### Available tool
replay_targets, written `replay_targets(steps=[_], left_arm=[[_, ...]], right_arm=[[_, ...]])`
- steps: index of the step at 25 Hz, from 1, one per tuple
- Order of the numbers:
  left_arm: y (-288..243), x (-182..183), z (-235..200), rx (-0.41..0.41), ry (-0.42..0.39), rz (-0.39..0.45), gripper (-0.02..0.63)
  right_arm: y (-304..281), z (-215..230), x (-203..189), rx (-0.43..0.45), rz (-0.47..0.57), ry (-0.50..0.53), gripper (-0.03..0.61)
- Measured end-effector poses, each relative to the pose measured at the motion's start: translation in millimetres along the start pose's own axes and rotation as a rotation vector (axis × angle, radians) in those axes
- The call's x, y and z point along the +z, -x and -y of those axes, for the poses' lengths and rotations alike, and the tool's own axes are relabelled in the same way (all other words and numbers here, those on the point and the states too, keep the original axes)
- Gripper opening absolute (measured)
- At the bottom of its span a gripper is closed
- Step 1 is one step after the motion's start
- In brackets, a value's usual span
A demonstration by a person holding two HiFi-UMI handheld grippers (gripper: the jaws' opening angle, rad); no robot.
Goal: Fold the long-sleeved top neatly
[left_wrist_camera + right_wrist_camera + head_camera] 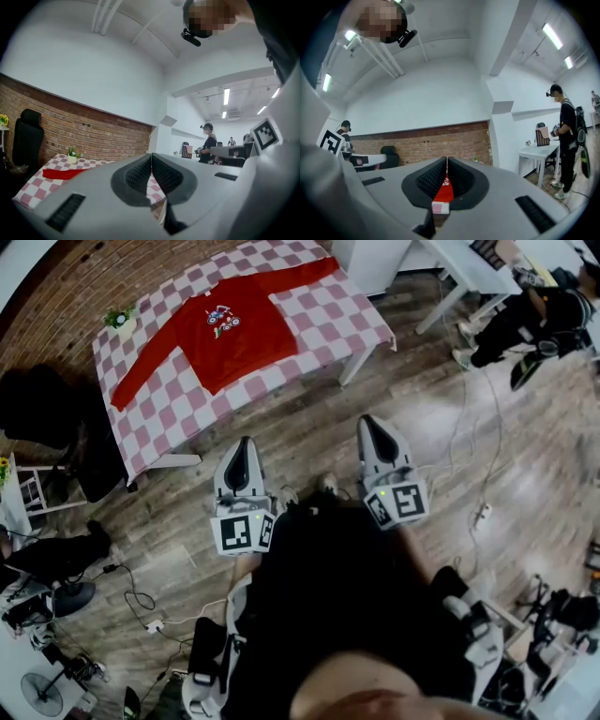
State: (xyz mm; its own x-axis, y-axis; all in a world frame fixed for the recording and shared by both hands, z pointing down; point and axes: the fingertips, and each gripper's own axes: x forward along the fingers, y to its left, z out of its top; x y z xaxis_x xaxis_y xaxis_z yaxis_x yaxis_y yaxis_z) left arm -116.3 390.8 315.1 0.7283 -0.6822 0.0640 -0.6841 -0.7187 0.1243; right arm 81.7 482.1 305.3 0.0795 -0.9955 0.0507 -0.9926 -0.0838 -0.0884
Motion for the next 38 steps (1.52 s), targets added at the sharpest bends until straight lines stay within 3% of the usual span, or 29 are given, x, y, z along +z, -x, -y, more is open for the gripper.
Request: replay_targets(steps=[2, 3, 4, 5, 12, 17, 22, 29, 38], left_arm=[[2.6, 0.4, -3.9, 0.002, -0.001, 0.002, 0.008], [3.8, -0.5, -6.2, 0.003, 0.000, 0.001, 0.008], [5.1, -2.1, -8.5, 0.003, 0.002, -0.002, 0.008], [6.6, -3.7, -10.6, 0.002, 0.006, -0.005, 0.008], [19.3, -16.9, -26.0, -0.024, 0.031, -0.028, 0.008], [18.4, -21.0, -31.8, -0.072, 0.024, -0.026, 0.008], [8.9, -27.1, -34.4, -0.090, 0.036, -0.041, 0.008], [-50.1, -26.2, -43.8, -0.084, 0.016, -0.053, 0.008], [-179.9, -10.1, -31.6, -0.076, 0.007, -0.053, 0.008]], right_arm=[[-2.3, -1.2, 2.6, -0.004, 0.017, -0.012, 0.014], [-5.5, -1.2, -3.3, -0.005, -0.003, -0.033, 0.050], [-9.0, -2.2, -11.9, 0.000, -0.035, -0.056, 0.130], [-11.9, -4.8, -20.1, 0.006, -0.064, -0.075, 0.156], [-12.6, -29.4, -42.3, -0.008, -0.116, -0.106, 0.158], [-16.0, -22.4, -41.6, -0.081, -0.092, -0.116, 0.158], [-30.0, -25.1, -48.5, -0.087, -0.106, -0.117, 0.158], [-79.4, 5.1, -51.4, -0.079, -0.112, -0.129, 0.158], [-174.2, 86.9, -39.5, -0.035, -0.121, -0.131, 0.158]])
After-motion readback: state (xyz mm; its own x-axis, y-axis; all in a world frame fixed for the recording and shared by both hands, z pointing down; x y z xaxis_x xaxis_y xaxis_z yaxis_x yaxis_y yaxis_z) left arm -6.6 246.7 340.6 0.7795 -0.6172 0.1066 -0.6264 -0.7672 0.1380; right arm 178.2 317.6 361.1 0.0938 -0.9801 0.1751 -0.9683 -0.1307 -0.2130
